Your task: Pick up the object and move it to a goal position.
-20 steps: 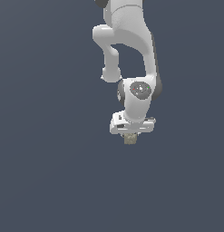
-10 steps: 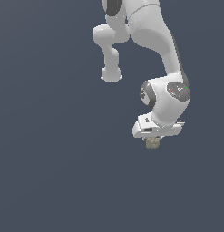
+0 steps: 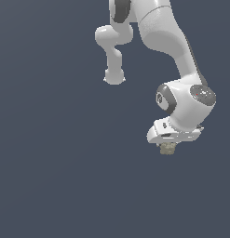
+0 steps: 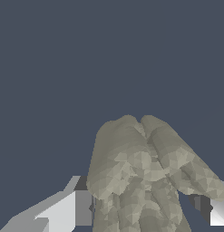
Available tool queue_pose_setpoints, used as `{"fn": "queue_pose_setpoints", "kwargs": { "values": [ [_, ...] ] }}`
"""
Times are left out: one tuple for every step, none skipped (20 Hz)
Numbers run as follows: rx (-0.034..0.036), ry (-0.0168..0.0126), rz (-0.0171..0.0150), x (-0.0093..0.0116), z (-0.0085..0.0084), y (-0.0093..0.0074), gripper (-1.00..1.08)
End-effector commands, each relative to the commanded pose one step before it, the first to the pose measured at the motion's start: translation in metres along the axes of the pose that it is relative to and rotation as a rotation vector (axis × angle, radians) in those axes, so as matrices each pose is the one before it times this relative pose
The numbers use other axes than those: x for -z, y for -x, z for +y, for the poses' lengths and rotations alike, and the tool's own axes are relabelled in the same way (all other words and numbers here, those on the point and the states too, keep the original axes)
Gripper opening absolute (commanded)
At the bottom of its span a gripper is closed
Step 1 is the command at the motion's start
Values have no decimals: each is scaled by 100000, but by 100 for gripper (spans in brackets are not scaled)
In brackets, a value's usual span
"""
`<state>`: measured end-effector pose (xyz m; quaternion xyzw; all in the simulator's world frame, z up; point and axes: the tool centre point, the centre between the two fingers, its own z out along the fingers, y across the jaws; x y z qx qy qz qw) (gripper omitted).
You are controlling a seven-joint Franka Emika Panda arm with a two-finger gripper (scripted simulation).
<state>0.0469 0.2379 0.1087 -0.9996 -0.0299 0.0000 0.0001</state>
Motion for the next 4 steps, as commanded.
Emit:
{"fn": "queue_pose_setpoints", "kwargs": {
  "values": [
    [-104,27,14,102,-388,-228,-100],
    [0,0,0,17,-83,-39,-100],
    [0,0,0,10,-50,-24,-100],
    [0,0,0,3,-17,-8,-100]
  ]
}}
